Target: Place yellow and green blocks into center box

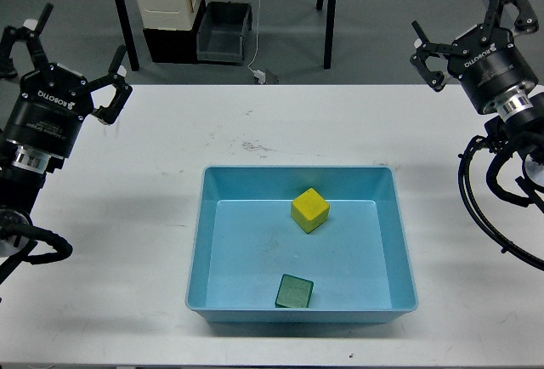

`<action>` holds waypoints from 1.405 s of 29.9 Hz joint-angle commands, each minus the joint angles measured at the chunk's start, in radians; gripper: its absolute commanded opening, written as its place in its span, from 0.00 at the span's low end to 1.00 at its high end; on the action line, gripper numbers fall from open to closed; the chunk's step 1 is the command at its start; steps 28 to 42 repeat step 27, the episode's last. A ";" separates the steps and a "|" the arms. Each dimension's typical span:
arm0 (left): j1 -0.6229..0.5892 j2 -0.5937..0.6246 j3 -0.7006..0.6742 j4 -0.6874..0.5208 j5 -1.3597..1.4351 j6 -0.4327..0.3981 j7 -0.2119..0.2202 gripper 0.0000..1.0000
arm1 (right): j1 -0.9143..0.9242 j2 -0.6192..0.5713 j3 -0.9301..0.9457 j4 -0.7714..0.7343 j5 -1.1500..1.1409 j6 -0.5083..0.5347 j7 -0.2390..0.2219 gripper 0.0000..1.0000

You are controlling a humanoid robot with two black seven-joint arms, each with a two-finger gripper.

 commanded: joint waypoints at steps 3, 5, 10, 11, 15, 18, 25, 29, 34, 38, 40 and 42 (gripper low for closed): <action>0.075 -0.011 0.002 -0.016 -0.300 0.028 0.000 1.00 | -0.234 0.017 0.166 0.130 0.083 -0.001 -0.064 1.00; 0.110 -0.015 0.006 -0.027 -0.343 0.028 0.000 1.00 | -0.315 0.024 0.219 0.174 0.107 -0.001 -0.088 1.00; 0.152 -0.066 0.009 -0.047 -0.353 0.017 0.000 1.00 | -0.467 0.053 0.339 0.267 0.166 0.002 -0.137 1.00; 0.153 -0.074 0.009 -0.047 -0.353 0.019 0.000 1.00 | -0.489 0.064 0.359 0.279 0.185 0.002 -0.143 1.00; 0.159 -0.106 0.007 -0.047 -0.362 0.023 0.000 1.00 | -0.564 0.131 0.433 0.296 0.219 0.012 -0.162 1.00; 0.175 -0.138 0.007 -0.047 -0.369 0.019 0.000 1.00 | -0.602 0.188 0.470 0.296 0.221 0.045 -0.168 1.00; 0.181 -0.183 0.006 -0.048 -0.376 0.016 0.000 1.00 | -0.649 0.257 0.502 0.297 0.222 0.058 -0.168 1.00; 0.181 -0.190 0.006 -0.048 -0.376 0.017 0.000 1.00 | -0.650 0.258 0.502 0.297 0.221 0.063 -0.168 1.00; 0.181 -0.190 0.006 -0.048 -0.376 0.017 0.000 1.00 | -0.650 0.258 0.502 0.297 0.221 0.063 -0.168 1.00; 0.181 -0.190 0.006 -0.048 -0.376 0.017 0.000 1.00 | -0.650 0.258 0.502 0.297 0.221 0.063 -0.168 1.00; 0.181 -0.190 0.006 -0.048 -0.376 0.017 0.000 1.00 | -0.650 0.258 0.502 0.297 0.221 0.063 -0.168 1.00; 0.181 -0.190 0.006 -0.048 -0.376 0.017 0.000 1.00 | -0.650 0.258 0.502 0.297 0.221 0.063 -0.168 1.00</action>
